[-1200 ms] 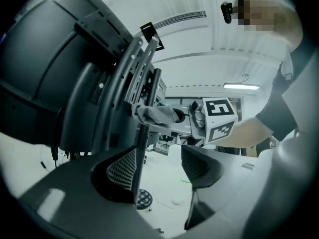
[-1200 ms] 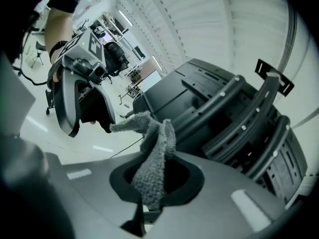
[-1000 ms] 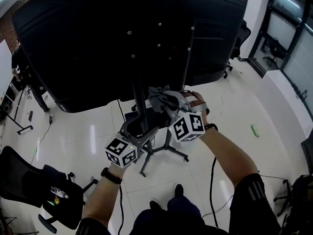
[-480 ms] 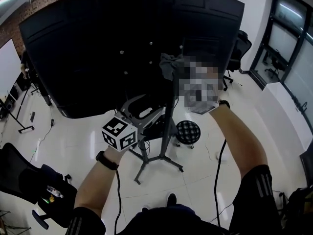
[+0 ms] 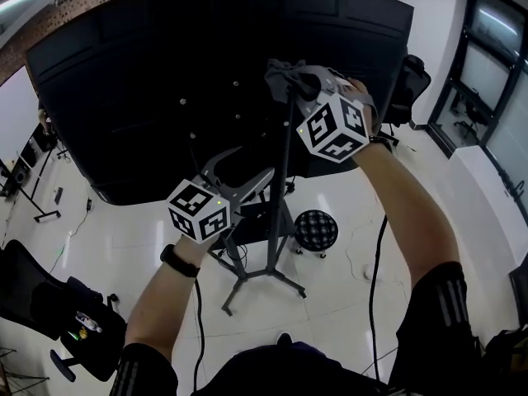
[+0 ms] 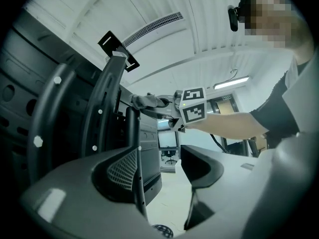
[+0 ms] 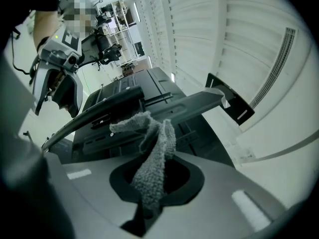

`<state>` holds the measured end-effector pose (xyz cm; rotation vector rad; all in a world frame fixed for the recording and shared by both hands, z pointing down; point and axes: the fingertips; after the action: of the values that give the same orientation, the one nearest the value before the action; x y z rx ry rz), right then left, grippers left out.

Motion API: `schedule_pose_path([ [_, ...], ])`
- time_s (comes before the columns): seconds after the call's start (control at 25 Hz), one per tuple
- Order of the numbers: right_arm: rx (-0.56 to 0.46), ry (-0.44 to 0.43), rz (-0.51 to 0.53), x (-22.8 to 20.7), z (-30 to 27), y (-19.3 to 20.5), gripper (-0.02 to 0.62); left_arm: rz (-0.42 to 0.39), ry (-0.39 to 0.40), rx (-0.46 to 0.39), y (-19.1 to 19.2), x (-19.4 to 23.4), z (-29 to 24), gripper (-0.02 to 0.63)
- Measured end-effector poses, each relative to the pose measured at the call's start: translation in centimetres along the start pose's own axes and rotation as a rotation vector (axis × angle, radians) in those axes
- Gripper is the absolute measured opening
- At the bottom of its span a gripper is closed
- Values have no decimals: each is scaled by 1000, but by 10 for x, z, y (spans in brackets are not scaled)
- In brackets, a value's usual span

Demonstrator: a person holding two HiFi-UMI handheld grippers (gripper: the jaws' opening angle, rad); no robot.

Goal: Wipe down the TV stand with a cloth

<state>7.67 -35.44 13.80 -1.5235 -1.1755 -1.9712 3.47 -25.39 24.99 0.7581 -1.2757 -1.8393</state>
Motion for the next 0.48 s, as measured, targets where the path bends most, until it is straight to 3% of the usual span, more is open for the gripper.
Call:
schedule_pose_path([
  [0.48,-70,-42,5,49,2,13,25,35,-35,22,39,10,-11,298],
])
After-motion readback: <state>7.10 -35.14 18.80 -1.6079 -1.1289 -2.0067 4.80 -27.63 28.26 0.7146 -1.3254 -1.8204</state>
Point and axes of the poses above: the fingertips, and each gripper's own axes: z backward along the fingers, x to its left, y out of its underside, and after that the axes turned 10 degrees about -x, right-handed
